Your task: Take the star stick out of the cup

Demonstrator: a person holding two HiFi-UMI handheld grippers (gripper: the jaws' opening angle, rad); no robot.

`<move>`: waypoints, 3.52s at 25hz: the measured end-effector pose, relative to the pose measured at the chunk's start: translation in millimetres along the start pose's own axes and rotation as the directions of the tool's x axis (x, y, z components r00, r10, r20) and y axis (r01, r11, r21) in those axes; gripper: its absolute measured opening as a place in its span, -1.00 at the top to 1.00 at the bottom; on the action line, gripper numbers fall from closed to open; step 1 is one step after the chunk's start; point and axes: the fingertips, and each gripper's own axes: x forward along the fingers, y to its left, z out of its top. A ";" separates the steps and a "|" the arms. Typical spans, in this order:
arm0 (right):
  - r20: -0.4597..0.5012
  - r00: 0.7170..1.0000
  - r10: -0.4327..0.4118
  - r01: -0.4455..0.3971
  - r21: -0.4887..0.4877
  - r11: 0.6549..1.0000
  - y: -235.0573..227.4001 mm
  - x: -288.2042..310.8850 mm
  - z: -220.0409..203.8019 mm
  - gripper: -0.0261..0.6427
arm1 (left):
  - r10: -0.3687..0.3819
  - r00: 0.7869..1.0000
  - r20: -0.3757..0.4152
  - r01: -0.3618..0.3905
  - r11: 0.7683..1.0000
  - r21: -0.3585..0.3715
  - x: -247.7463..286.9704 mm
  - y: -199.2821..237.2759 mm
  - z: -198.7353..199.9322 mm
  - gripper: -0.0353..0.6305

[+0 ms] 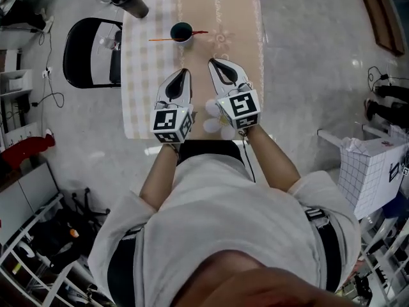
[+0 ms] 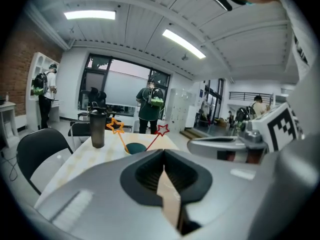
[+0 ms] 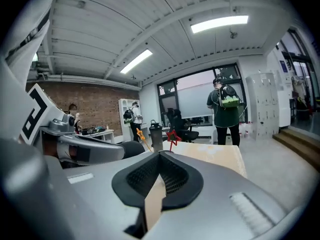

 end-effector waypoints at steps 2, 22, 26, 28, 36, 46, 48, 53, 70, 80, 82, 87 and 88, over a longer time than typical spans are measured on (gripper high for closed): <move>-0.022 1.000 -0.005 0.005 0.010 1.000 -3.8 16.6 -4.8 0.92 | 0.010 1.000 0.001 -0.010 1.000 -0.008 11.0 15.7 0.8 0.88; -0.081 0.995 -0.050 0.057 0.084 0.995 -26.2 128.5 -25.1 0.68 | 0.024 0.998 -0.055 -0.027 0.998 -0.056 45.9 90.5 -13.6 0.88; -0.046 0.998 -0.042 0.046 0.076 0.996 -26.6 135.7 -14.9 0.86 | 0.033 0.998 -0.050 -0.037 0.997 -0.070 45.5 93.9 -14.5 0.88; -0.030 0.999 -0.030 0.032 0.074 0.997 -24.0 135.8 -8.0 0.88 | 0.033 0.998 -0.046 -0.036 0.997 -0.068 44.6 93.5 -13.3 0.88; 0.037 0.999 -0.011 0.009 0.056 0.998 -11.4 121.7 26.9 0.88 | 0.034 0.999 -0.003 -0.034 0.998 -0.055 36.1 86.4 3.4 0.88; 0.119 0.992 -0.028 0.026 0.015 1.000 -0.9 87.1 68.4 0.88 | 0.024 0.998 0.050 -0.022 0.999 -0.037 17.1 71.0 19.6 0.88; 0.134 0.991 -0.027 0.025 0.018 1.000 1.6 74.1 77.7 0.88 | 0.024 0.998 0.054 -0.022 0.999 -0.039 14.1 68.9 19.3 0.88; 0.153 0.988 -0.029 0.028 0.009 1.000 6.4 39.7 89.8 0.88 | 0.011 0.998 0.059 -0.009 0.999 -0.035 12.7 60.1 17.0 0.88; -0.413 0.894 0.173 -0.132 0.126 0.983 30.8 13.7 -22.2 0.88 | -0.055 0.998 0.009 0.056 0.997 -0.052 15.8 38.2 -14.2 0.88; -0.491 0.843 0.220 -0.230 0.039 0.972 73.6 62.5 -49.8 0.88 | 0.076 0.997 -0.029 -0.079 0.992 -0.095 -8.4 94.6 -32.2 0.88; -0.485 0.843 0.234 -0.255 0.023 0.967 82.1 77.4 -53.5 0.87 | 0.110 0.993 -0.047 -0.114 0.988 -0.105 -13.4 107.4 -41.8 0.88; -0.521 0.814 0.258 -0.286 0.027 0.958 104.0 117.7 -80.2 0.87 | 0.167 0.981 -0.094 -0.179 0.974 -0.138 -23.4 140.3 -63.6 0.88; -0.533 0.807 0.256 -0.285 0.030 0.958 107.7 126.1 -86.7 0.87 | 0.175 0.979 -0.100 -0.188 0.972 -0.143 -24.9 148.3 -65.9 0.88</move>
